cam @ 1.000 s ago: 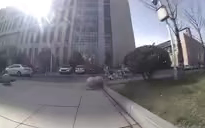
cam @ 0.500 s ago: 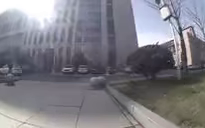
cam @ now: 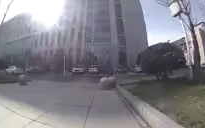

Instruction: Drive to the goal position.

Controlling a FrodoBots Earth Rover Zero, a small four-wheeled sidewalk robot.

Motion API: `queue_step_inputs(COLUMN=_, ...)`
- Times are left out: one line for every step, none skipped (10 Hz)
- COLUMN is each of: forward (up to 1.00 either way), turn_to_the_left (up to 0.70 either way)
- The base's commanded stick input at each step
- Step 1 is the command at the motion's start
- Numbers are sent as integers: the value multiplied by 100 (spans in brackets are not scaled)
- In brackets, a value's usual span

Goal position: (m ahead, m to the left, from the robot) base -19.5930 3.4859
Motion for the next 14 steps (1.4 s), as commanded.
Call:
queue_step_inputs(forward=0, turn_to_the_left=70)
queue_step_inputs(forward=0, turn_to_the_left=70)
queue_step_inputs(forward=0, turn_to_the_left=70)
queue_step_inputs(forward=0, turn_to_the_left=70)
queue_step_inputs(forward=0, turn_to_the_left=70)
queue_step_inputs(forward=0, turn_to_the_left=70)
queue_step_inputs(forward=0, turn_to_the_left=70)
queue_step_inputs(forward=0, turn_to_the_left=70)
queue_step_inputs(forward=0, turn_to_the_left=70)
queue_step_inputs(forward=0, turn_to_the_left=70)
queue_step_inputs(forward=0, turn_to_the_left=70)
queue_step_inputs(forward=0, turn_to_the_left=70)
queue_step_inputs(forward=0, turn_to_the_left=70)
queue_step_inputs(forward=0, turn_to_the_left=70)
